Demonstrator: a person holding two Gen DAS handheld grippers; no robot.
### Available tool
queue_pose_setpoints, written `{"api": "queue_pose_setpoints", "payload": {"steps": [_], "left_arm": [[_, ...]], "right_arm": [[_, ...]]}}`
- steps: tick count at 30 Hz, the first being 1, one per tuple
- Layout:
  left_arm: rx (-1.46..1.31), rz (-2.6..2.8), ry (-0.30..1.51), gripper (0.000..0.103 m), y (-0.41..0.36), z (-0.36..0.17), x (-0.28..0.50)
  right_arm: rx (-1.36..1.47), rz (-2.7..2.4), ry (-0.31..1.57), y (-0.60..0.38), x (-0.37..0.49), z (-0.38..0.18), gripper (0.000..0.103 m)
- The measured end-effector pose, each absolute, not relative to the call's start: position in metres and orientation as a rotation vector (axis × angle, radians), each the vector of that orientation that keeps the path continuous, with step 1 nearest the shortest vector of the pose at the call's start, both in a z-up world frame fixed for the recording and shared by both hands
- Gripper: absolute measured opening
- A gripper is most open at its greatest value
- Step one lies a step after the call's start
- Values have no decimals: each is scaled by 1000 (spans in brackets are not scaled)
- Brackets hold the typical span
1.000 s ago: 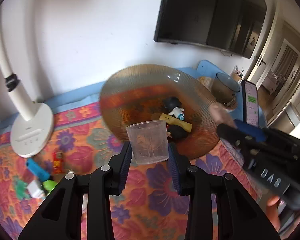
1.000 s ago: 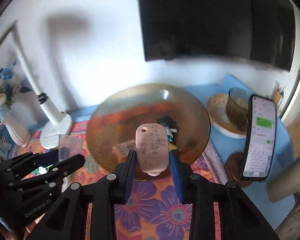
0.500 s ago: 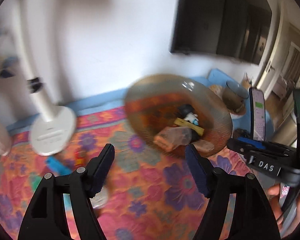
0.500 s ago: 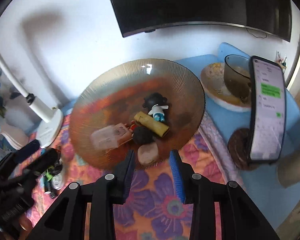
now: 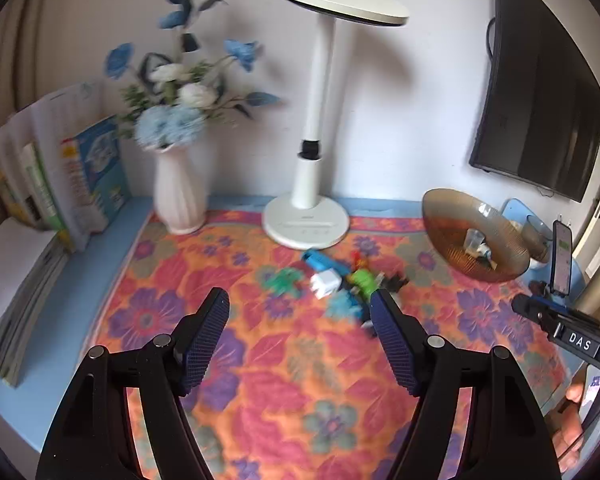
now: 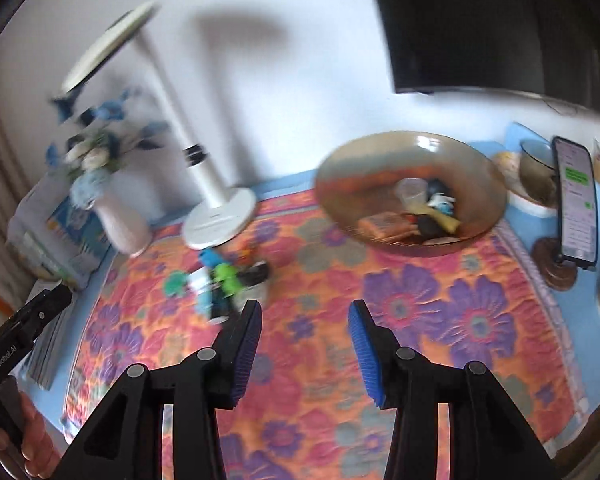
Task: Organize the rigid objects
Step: 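Move both open grippers back toward the pile of items, then grasp the black USB stick with the right gripper while the left grasps the green translucent toy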
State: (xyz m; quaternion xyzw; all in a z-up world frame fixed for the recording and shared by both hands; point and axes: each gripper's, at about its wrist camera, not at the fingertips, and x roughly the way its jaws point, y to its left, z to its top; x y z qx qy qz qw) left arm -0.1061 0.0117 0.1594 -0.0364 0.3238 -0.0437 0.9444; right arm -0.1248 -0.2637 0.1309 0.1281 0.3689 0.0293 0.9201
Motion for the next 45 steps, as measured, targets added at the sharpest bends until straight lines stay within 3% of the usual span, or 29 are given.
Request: {"api": "queue_pose_setpoints", "payload": {"steps": [13, 28, 37, 39, 41, 43, 45], "left_arm": [[-97, -48, 682, 71, 36, 143, -101], [-2, -146, 963, 71, 34, 40, 7], [31, -158, 970, 71, 15, 18, 61], [19, -166, 974, 67, 14, 15, 68], [-13, -214, 947, 41, 14, 13, 70], [-2, -220, 928, 40, 12, 15, 64], [16, -226, 916, 40, 10, 17, 52]], "right_arm": [[190, 97, 753, -221, -129, 126, 44], [62, 233, 1049, -165, -44, 17, 44], [-38, 186, 988, -143, -10, 12, 44], [-48, 170, 971, -139, -6, 11, 44], [-48, 162, 954, -138, -7, 11, 39], [-48, 175, 945, -138, -9, 12, 27], [-32, 200, 948, -142, -12, 13, 25]]}}
